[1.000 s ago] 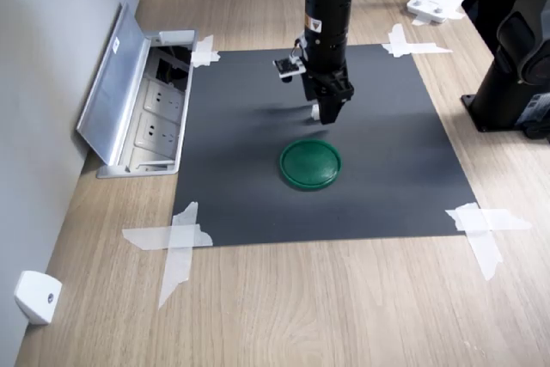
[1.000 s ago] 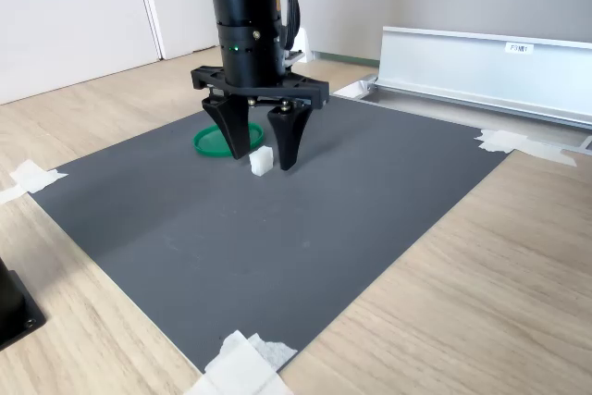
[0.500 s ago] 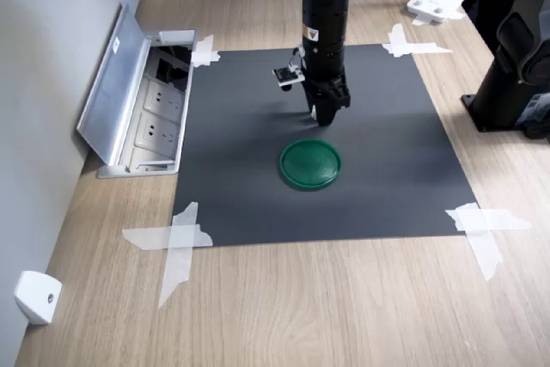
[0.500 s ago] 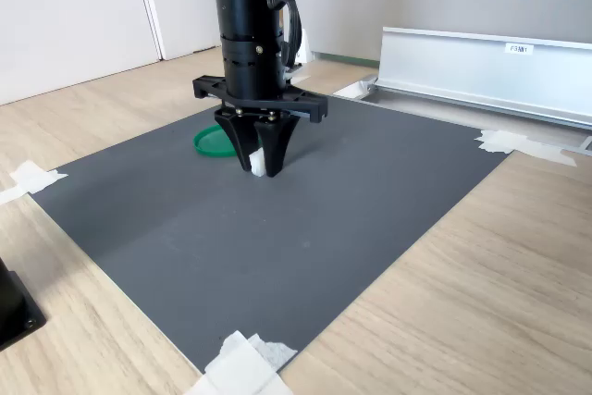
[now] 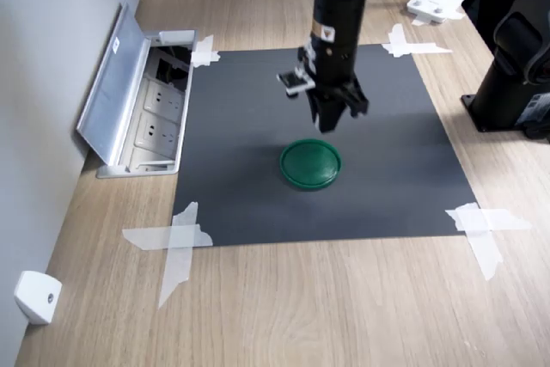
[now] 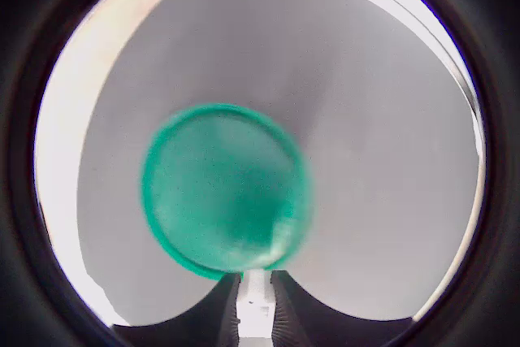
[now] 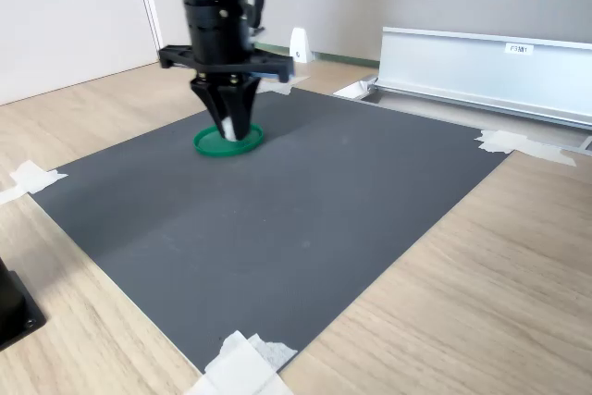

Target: Grasp a white terminal and put it on the green lid.

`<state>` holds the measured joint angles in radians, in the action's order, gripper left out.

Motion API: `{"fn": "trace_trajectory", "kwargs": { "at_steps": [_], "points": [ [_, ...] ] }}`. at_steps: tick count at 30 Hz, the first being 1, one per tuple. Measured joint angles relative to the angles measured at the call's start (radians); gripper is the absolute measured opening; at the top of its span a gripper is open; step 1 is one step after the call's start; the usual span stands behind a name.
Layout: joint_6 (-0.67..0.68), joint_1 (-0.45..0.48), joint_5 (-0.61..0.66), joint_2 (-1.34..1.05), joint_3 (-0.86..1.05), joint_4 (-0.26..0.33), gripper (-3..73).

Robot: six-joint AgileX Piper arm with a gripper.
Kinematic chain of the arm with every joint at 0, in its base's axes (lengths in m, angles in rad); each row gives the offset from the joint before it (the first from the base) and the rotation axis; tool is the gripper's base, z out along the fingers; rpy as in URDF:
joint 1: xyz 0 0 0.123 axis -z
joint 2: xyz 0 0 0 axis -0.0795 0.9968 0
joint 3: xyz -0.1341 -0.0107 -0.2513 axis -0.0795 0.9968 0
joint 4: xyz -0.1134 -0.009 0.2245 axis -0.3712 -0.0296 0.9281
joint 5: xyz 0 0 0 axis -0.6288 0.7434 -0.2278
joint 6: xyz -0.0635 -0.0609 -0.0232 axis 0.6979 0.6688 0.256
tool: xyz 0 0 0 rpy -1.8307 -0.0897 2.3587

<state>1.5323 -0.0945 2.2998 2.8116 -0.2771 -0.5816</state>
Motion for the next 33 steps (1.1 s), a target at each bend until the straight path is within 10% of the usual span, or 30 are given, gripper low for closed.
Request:
{"fn": "trace_trajectory", "kwargs": {
  "at_steps": [22,33],
  "points": [
    [-0.006,-0.073,-0.065,0.108,-0.075,-0.008,11.9],
    [-0.002,-0.073,-0.056,0.108,-0.075,-0.015,43.5]
  ]
}}
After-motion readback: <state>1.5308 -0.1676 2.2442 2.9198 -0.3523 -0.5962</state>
